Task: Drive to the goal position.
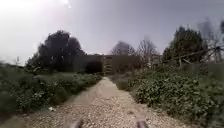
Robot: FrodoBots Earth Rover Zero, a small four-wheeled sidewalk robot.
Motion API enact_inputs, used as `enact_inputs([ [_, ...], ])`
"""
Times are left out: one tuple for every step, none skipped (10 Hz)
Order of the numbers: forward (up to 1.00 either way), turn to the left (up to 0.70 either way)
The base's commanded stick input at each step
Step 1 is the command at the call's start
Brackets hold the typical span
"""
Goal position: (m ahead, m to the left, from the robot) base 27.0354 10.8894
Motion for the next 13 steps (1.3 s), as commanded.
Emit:
enact_inputs([
  [0.85, 0.0],
  [0.85, 0.02],
  [0.85, 0.09],
  [0.85, 0.34],
  [0.85, 0.29],
  [0.85, 0.13],
  [0.85, 0.0],
  [0.85, 0.0],
  [0.85, 0.0],
  [0.85, 0.0],
  [0.85, 0.0],
  [0.85, 0.0],
  [0.85, 0.0],
])
